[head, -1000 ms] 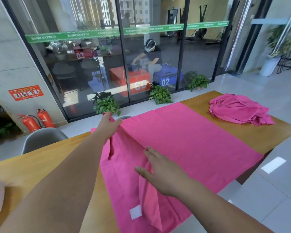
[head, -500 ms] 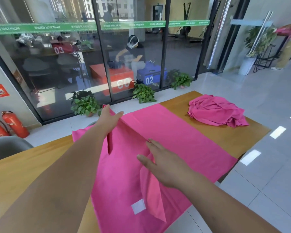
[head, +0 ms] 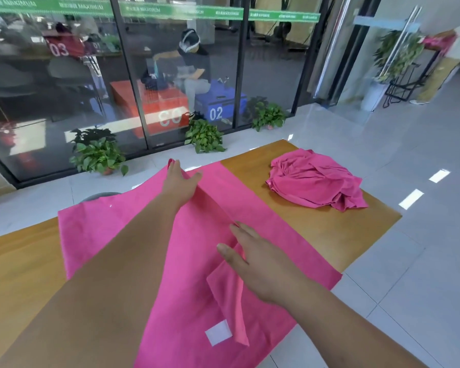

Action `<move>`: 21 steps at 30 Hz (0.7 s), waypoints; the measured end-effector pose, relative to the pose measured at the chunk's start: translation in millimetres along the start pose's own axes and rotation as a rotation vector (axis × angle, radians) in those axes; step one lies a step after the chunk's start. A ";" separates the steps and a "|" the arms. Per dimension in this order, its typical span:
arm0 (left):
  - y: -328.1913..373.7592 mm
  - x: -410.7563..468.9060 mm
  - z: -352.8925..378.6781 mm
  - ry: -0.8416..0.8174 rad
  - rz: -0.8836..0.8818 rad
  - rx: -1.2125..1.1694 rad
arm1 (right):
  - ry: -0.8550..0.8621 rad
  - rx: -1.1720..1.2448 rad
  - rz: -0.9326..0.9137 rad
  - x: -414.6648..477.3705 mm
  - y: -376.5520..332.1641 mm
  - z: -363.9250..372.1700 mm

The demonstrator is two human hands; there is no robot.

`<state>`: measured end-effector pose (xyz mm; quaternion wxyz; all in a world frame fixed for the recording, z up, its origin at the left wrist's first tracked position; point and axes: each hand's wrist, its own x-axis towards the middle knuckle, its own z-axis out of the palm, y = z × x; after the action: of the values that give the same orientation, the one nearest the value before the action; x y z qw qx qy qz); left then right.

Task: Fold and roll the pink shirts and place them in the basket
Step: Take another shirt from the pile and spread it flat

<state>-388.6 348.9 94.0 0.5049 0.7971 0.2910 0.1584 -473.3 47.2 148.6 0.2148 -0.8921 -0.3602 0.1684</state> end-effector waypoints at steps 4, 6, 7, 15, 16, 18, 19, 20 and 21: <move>9.8 11.4 33.4 -0.006 0.001 0.055 | -0.002 0.024 0.017 3.9 38.1 -14.1; 18.7 18.6 45.9 -0.006 0.004 0.070 | 0.001 0.035 0.019 10.0 54.9 -21.3; 23.3 23.0 52.3 -0.007 0.005 0.074 | 0.007 0.040 0.017 13.7 63.2 -25.5; 50.0 61.9 115.9 0.006 0.042 0.205 | -0.004 0.210 -0.048 42.1 140.4 -59.7; 50.8 67.6 125.0 0.008 0.037 0.223 | -0.009 0.233 -0.054 47.7 152.3 -64.1; 52.6 80.0 142.8 0.015 0.015 0.257 | -0.030 0.293 -0.062 58.4 177.9 -72.7; 54.3 85.4 151.5 0.016 0.004 0.269 | -0.046 0.338 -0.065 63.5 191.5 -76.1; 55.1 91.6 160.7 0.017 -0.003 0.282 | -0.060 0.382 -0.068 69.2 205.4 -78.4; 55.8 98.5 170.2 0.016 -0.003 0.304 | -0.074 0.423 -0.067 76.0 219.3 -79.8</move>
<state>-201.8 271.1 65.1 0.3765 0.8625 0.3169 0.1181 -259.9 -61.6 94.8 0.3892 -0.8080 -0.3538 0.2655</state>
